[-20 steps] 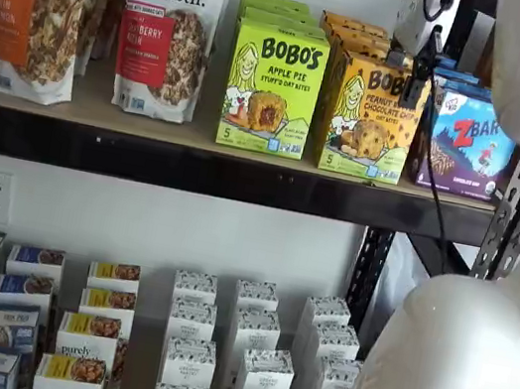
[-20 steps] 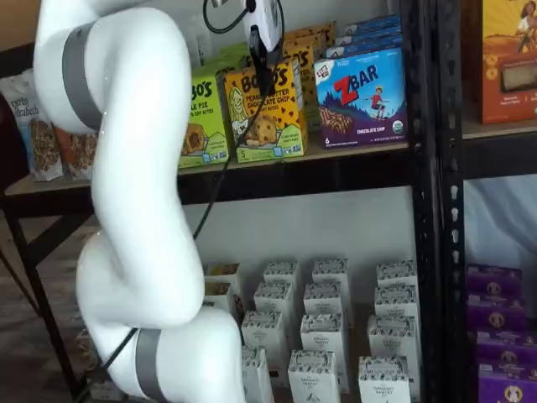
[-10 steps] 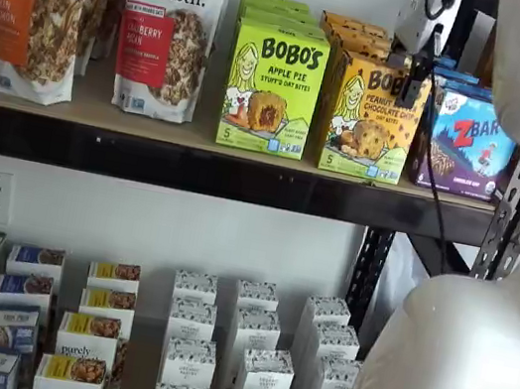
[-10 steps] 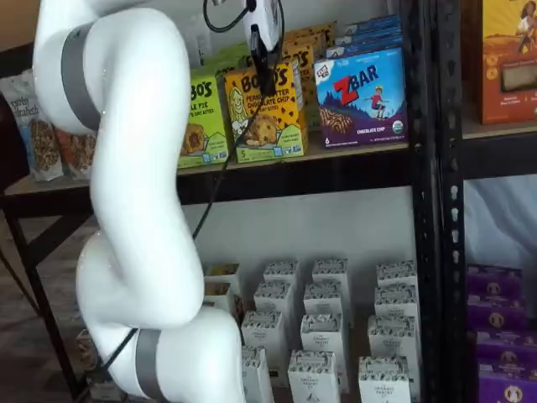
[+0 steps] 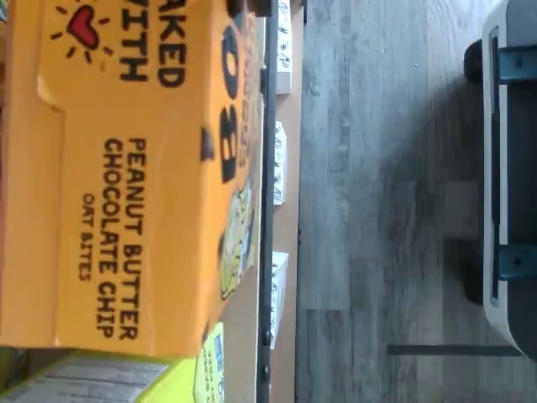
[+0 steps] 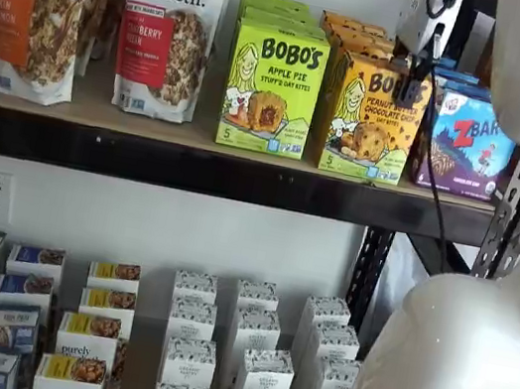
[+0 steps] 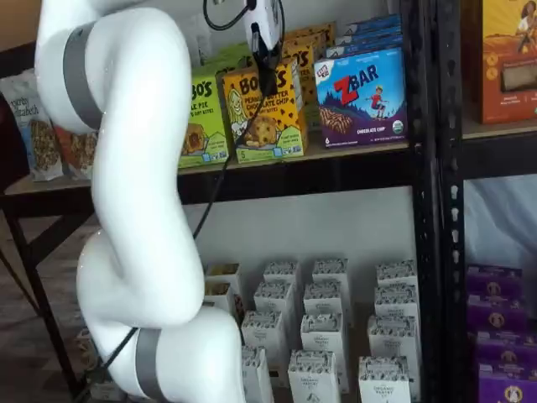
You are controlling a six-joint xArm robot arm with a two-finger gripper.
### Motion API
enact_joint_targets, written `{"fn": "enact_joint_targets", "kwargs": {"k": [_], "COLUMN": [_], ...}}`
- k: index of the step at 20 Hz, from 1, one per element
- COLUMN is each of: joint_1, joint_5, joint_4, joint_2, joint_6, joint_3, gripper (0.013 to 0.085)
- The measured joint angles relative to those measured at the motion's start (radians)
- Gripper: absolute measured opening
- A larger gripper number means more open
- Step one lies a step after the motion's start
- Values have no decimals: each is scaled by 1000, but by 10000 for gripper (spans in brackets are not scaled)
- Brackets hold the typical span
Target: Pick up the orange box on the top shelf, the fifth box from the left
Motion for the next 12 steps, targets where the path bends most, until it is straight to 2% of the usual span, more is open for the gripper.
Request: {"fn": "enact_joint_targets", "kwargs": {"k": [12], "joint_1": [-2], "joint_5": [-2], "joint_4": [1], "joint_2": [-2], "joint_6": [-2], "joint_3": [6], "gripper": [530]}}
